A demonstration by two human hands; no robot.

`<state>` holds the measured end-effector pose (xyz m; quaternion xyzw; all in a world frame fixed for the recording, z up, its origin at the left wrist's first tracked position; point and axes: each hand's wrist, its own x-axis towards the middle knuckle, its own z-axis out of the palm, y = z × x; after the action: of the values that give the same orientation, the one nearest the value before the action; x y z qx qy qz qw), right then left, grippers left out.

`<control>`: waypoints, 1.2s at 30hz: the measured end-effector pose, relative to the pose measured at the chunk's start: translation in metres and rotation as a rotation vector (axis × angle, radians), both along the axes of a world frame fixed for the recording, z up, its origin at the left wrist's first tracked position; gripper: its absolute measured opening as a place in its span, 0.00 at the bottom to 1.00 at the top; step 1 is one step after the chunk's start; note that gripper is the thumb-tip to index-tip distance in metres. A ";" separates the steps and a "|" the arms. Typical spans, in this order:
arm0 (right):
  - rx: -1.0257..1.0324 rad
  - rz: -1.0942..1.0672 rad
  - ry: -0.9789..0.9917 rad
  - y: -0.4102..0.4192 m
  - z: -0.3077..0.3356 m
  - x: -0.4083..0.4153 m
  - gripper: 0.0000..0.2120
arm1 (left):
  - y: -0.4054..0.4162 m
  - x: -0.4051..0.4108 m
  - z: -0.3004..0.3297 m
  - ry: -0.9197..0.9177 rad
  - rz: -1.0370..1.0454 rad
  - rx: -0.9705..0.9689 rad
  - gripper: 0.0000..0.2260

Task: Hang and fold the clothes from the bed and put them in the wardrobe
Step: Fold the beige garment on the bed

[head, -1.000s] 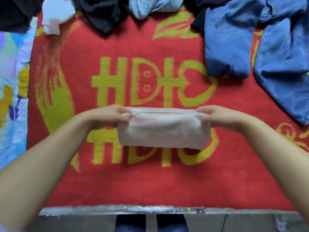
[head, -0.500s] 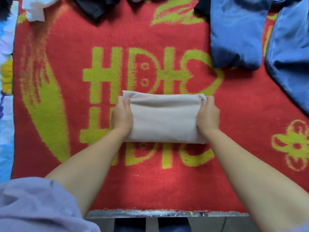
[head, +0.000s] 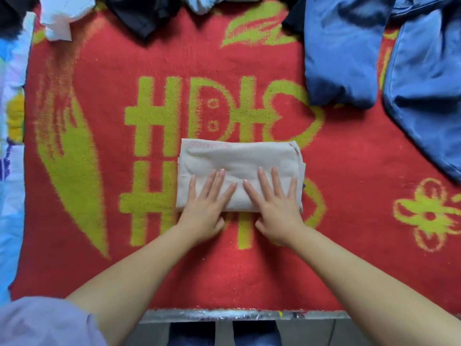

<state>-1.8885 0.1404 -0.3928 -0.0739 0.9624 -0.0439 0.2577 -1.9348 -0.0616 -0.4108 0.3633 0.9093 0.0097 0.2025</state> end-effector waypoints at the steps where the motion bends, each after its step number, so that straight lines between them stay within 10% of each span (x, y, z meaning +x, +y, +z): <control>1: 0.033 -0.005 -0.004 -0.002 -0.005 -0.002 0.48 | 0.004 -0.001 -0.004 -0.020 0.039 -0.050 0.45; 11: 0.037 -0.011 -0.061 0.001 0.053 -0.057 0.31 | 0.019 -0.053 0.068 -0.205 0.187 -0.146 0.33; 23: 0.059 0.294 0.224 -0.084 0.295 -0.138 0.30 | -0.069 -0.099 0.305 0.157 0.333 -0.173 0.32; 36: -0.050 1.088 0.393 -0.299 0.408 0.008 0.27 | -0.239 0.187 0.408 0.294 1.104 -0.278 0.32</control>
<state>-1.8807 -0.1585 0.0151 -0.5709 0.8144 0.0868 0.0578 -1.7477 -0.3003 -0.0026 -0.1963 0.9752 -0.0562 0.0852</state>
